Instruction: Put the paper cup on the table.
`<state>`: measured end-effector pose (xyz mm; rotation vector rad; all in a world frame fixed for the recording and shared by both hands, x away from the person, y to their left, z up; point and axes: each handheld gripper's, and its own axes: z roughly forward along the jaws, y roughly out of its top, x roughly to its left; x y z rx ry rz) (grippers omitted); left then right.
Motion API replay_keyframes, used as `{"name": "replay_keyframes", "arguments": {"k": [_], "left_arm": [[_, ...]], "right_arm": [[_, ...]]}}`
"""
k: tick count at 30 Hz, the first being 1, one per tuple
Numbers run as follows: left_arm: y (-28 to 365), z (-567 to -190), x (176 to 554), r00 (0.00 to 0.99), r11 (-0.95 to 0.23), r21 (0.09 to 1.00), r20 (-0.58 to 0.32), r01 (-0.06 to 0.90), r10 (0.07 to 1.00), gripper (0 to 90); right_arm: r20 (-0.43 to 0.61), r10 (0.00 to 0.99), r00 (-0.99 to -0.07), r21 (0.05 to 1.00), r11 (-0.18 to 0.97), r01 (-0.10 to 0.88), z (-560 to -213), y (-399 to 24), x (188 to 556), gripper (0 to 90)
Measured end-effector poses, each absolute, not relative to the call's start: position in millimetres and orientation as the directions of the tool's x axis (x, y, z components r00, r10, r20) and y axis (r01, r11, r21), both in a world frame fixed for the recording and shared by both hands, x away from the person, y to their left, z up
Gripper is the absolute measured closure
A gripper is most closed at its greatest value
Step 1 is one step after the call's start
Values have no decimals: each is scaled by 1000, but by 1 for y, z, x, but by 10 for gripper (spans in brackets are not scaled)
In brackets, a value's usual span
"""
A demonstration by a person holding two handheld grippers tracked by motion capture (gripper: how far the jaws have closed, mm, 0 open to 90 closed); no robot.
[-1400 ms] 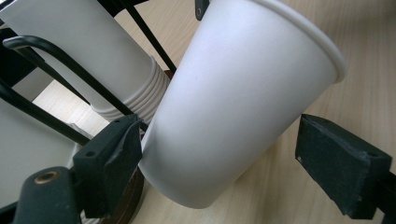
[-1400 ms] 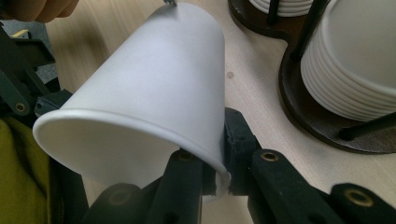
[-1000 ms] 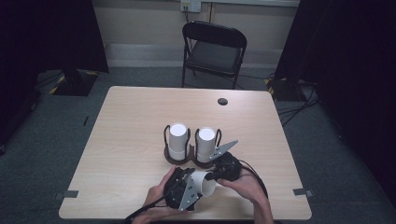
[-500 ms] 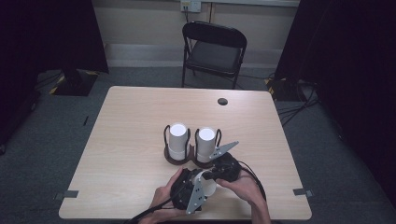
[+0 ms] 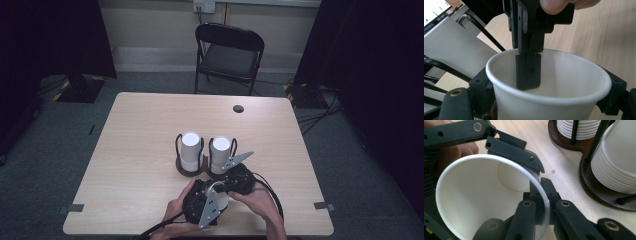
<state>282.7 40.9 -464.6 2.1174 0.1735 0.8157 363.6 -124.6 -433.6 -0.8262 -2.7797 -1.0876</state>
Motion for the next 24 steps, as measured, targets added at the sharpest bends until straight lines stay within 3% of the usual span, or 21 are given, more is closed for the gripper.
{"name": "replay_keyframes", "arguments": {"k": [12, 24], "left_arm": [[43, -467, 283, 760, -623, 769, 489, -143, 428, 235], [48, -467, 288, 761, -558, 826, 416, -86, 499, 254]], "right_arm": [[247, 500, -830, 630, 569, 529, -435, -123, 362, 886], [247, 541, -804, 671, 503, 544, -432, -129, 359, 836]]}}
